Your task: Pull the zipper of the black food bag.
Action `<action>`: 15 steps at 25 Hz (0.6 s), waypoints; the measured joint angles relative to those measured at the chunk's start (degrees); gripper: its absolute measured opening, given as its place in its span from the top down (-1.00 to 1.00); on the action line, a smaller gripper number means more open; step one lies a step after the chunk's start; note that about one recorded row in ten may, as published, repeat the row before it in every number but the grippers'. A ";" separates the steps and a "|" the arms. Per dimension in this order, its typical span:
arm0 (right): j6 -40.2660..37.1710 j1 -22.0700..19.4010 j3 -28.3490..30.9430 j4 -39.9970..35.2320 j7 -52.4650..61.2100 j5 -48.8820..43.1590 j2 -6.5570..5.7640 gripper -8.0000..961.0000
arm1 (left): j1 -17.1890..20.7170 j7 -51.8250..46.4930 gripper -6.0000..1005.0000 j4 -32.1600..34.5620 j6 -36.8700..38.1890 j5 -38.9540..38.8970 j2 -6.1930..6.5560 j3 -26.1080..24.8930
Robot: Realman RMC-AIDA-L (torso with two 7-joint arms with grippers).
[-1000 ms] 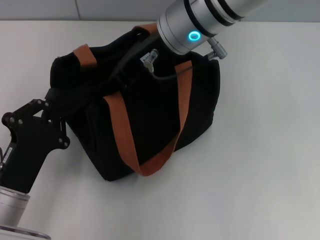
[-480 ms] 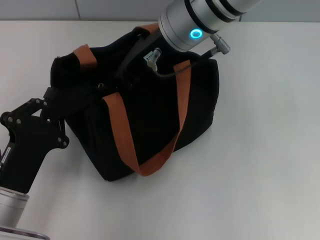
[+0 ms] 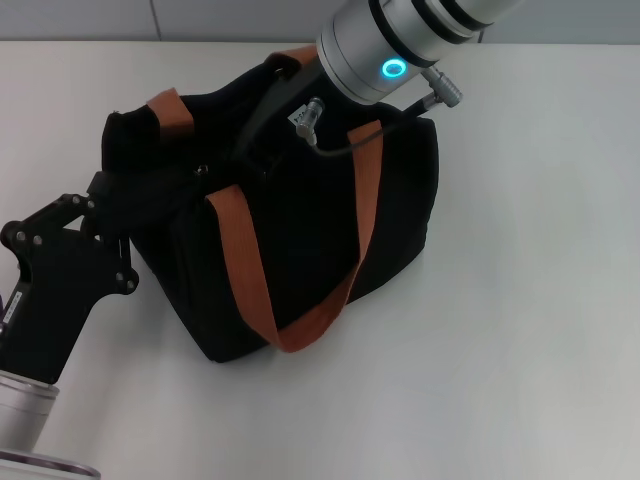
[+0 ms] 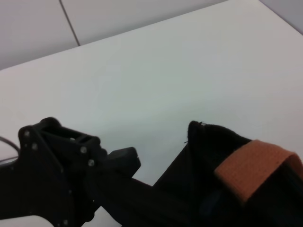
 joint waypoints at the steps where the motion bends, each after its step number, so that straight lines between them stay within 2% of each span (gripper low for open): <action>1: -0.18 0.00 0.00 -0.07 -0.34 0.00 0.00 0.98 | -0.06 0.00 0.74 -0.02 0.00 0.00 0.00 0.05; 7: -1.54 -0.01 0.51 -0.08 -1.12 -0.16 -0.28 0.97 | -0.07 0.00 0.74 -0.08 -0.01 0.00 0.00 0.10; 15: -3.50 -0.50 1.58 -0.79 0.55 -4.89 -0.37 0.96 | 0.20 0.00 0.74 0.00 0.01 0.01 -0.01 0.10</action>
